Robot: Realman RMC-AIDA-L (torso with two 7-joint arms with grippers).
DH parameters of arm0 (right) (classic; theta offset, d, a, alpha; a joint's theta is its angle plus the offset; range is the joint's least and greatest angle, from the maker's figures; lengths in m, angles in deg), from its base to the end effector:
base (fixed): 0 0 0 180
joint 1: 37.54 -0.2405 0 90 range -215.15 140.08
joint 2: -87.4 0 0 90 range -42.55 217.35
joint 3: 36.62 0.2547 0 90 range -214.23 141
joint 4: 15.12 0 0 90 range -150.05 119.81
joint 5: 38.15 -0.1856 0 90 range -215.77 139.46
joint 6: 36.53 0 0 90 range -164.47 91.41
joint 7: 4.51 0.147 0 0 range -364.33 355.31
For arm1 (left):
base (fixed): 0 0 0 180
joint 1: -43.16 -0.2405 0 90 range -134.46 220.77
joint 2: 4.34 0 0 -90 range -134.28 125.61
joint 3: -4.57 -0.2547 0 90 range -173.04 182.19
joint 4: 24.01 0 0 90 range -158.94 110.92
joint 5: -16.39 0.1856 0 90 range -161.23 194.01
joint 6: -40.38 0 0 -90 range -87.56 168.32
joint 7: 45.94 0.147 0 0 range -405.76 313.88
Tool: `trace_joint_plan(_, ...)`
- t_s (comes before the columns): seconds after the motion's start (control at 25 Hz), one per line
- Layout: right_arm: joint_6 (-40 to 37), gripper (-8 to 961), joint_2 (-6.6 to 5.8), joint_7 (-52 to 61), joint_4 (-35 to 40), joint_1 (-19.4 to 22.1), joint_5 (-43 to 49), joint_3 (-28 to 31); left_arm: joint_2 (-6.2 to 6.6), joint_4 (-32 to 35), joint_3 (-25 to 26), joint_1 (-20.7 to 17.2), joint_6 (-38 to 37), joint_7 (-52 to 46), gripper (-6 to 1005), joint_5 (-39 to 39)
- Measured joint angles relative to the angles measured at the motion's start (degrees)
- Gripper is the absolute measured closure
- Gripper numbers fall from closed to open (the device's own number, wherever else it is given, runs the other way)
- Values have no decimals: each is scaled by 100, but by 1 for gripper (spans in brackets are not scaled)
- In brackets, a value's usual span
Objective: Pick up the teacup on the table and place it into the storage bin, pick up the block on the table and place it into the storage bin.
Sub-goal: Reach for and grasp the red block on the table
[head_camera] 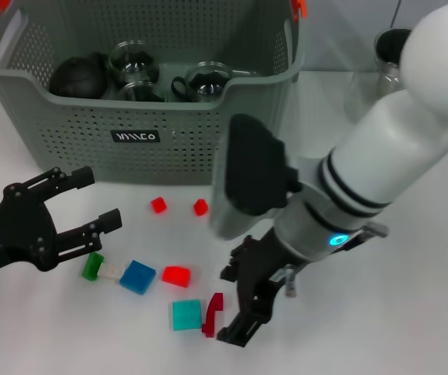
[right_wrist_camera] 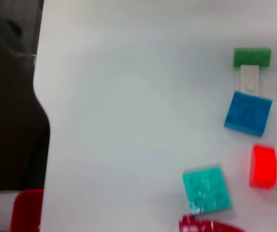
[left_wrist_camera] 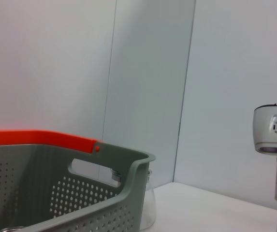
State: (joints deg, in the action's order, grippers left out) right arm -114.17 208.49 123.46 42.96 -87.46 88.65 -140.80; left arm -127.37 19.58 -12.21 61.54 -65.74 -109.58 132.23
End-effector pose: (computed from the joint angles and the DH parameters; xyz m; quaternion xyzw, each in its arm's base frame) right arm 0.1142 0.3009 -0.1126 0.9831 -0.0483 0.1727 0.0377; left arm -0.2848 0.2397 0.0350 -0.8928 -0.1733 -0.3384 0.2417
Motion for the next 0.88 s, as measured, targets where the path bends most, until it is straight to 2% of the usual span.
trace_joint_plan(0.32,747,5,10,145,-38,-7,-235,-667,-10,1,24,-32,-18,10,201,0)
trace_joint_plan(0.88,1253,4,33,184,-406,-18,-354,-981,-11,1,18,-14,-1,10,201,0)
